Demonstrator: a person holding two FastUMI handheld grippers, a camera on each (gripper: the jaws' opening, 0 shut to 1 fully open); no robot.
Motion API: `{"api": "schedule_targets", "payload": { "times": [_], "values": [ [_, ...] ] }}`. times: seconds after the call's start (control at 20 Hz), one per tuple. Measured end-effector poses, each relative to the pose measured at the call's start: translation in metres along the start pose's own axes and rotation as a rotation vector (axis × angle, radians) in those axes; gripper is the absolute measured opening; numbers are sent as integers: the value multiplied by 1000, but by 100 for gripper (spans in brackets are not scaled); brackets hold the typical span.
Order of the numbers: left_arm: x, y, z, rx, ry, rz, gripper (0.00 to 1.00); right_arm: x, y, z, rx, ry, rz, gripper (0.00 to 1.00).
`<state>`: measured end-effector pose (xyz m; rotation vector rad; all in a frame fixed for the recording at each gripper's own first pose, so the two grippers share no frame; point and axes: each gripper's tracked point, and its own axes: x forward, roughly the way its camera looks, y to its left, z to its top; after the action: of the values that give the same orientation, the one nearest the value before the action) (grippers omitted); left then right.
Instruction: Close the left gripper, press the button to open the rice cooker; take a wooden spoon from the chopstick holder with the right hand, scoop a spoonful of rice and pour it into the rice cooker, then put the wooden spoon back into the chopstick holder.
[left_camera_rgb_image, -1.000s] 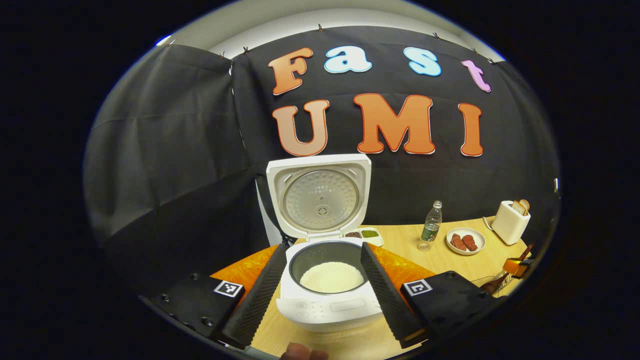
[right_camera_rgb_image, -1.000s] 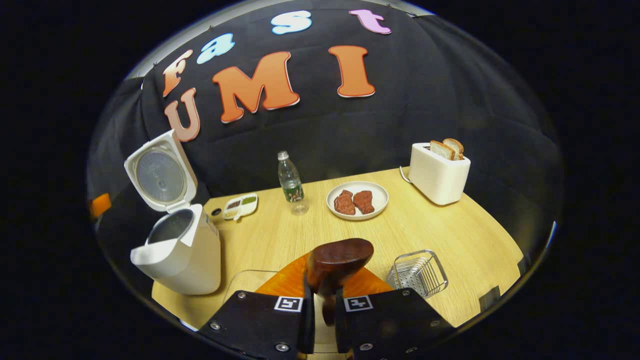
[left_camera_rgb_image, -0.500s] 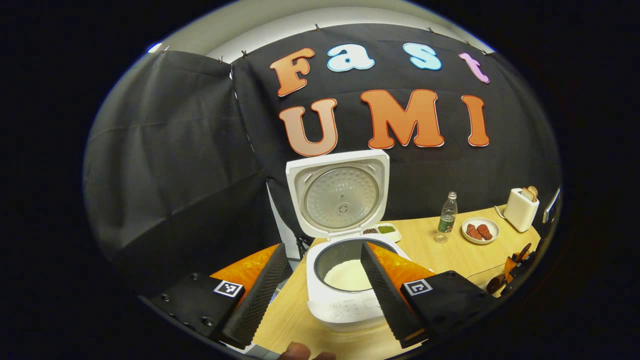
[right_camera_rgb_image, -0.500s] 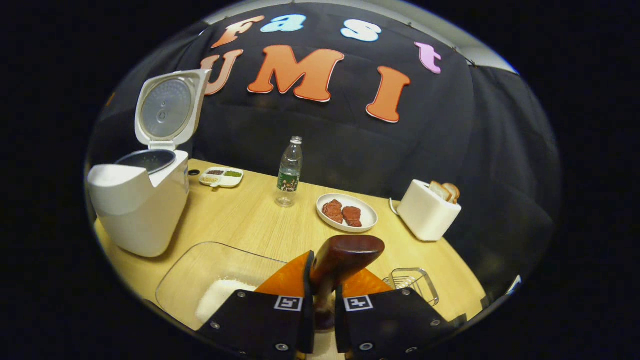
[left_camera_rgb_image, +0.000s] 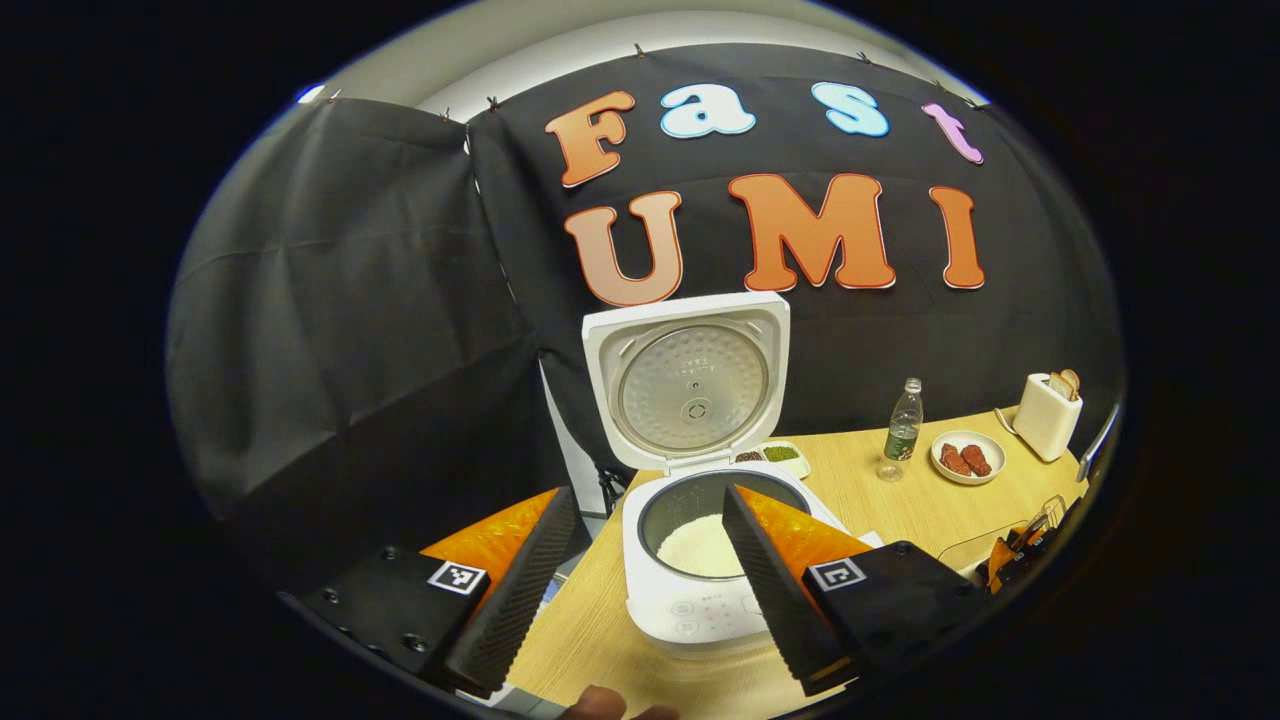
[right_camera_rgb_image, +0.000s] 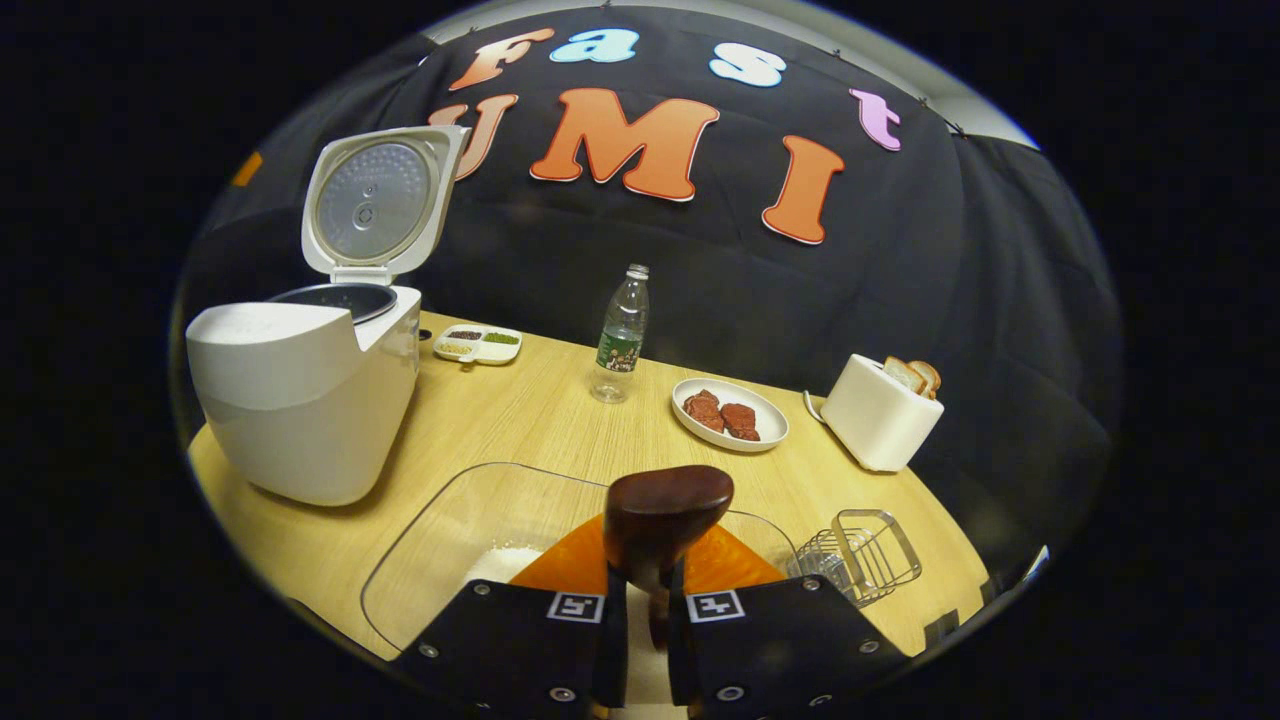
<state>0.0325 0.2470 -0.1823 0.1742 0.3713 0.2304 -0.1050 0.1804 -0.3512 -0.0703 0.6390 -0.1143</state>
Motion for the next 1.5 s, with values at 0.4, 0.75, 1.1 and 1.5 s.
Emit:
{"api": "schedule_targets", "payload": {
  "times": [0.4,0.75,1.1,1.5],
  "values": [
    [2,6,-6,19,3,-12,96,4,39,3,361,115,153,16],
    [6,18,-13,-1,19,-1,100,11,39,-15,734,284,230,16],
    [1,16,-13,-9,28,-4,96,9,40,-19,797,303,276,16],
    [-5,18,-15,5,36,0,96,13,39,-12,966,343,411,16]
  ]
}}
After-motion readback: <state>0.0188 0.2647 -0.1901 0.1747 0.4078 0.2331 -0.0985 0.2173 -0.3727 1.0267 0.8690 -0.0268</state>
